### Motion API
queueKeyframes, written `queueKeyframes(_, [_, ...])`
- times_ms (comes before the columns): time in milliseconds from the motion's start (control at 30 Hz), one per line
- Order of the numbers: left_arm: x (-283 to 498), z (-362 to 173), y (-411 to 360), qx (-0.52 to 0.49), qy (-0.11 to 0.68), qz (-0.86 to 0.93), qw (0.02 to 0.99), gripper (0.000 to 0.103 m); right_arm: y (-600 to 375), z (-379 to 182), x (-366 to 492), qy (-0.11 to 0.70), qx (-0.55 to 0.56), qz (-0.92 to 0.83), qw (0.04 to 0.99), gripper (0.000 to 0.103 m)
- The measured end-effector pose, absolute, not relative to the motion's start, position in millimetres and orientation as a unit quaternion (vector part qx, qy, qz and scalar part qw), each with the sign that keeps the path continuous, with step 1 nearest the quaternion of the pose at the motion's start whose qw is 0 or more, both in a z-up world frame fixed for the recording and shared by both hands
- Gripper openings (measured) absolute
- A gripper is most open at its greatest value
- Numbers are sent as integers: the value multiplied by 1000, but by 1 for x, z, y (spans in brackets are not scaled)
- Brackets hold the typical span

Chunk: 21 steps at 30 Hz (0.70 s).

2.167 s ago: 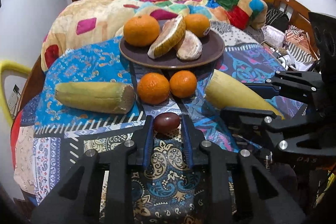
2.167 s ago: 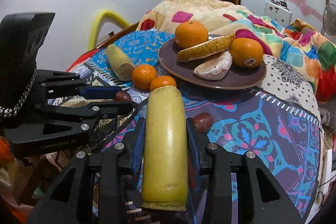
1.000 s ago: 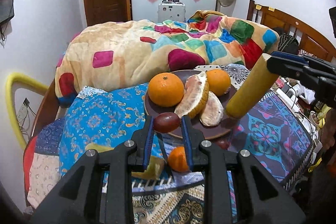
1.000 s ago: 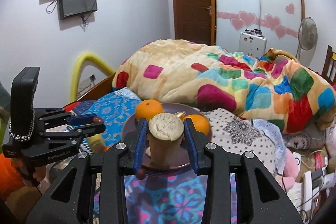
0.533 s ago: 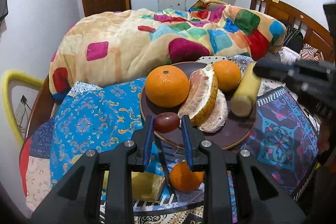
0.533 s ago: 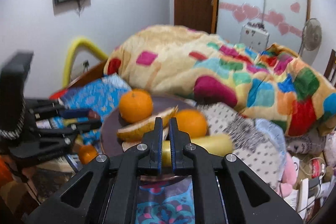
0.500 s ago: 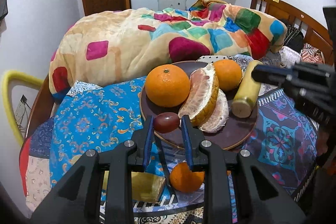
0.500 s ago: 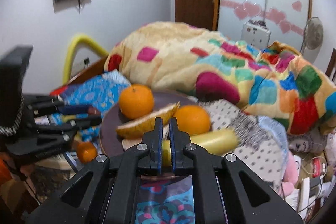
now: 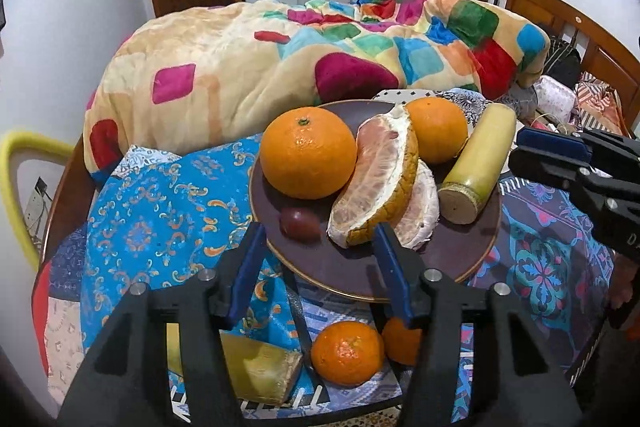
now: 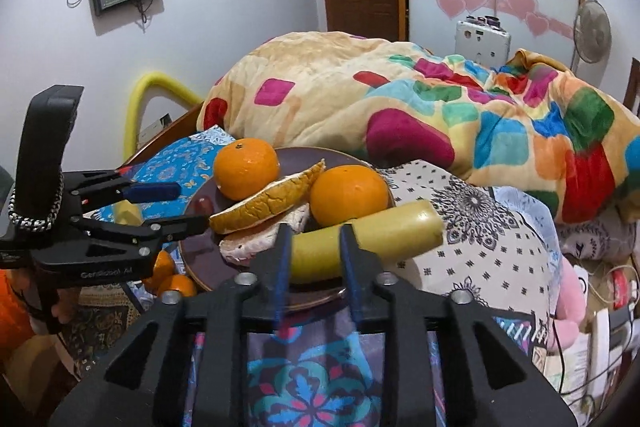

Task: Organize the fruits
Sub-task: 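Open the right tool and withdraw while the left tool reaches the corn cob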

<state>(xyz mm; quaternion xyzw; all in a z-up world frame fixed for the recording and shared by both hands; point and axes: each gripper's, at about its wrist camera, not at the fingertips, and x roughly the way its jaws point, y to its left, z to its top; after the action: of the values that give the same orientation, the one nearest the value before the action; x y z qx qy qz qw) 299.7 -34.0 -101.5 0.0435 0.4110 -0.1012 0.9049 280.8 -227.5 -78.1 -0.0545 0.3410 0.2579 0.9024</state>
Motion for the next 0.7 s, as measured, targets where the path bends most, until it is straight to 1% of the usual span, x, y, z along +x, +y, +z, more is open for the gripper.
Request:
queueKeyframes(67, [297,-99,-34,49,408,-99,906,57,-227,-77,279,338,-52,256,904,41])
queueKeyframes(233, [282,-84,-17,50,393,-82,915,66,-223,-72,267,331,-57,259,906,49])
queueKeyframes(400, [266,-71,20,59,369,-17,927,88,-216,-72,255,321,-69,262,908,56])
queueKeyframes(600, [267,-77,68,49,385,33,921,89,-207,-79,253,327,-80,266,903,57])
queueKeyframes(700, [274,-84,82,67,385,62,918,89,-205,-82,254,331,-81,268,901,57])
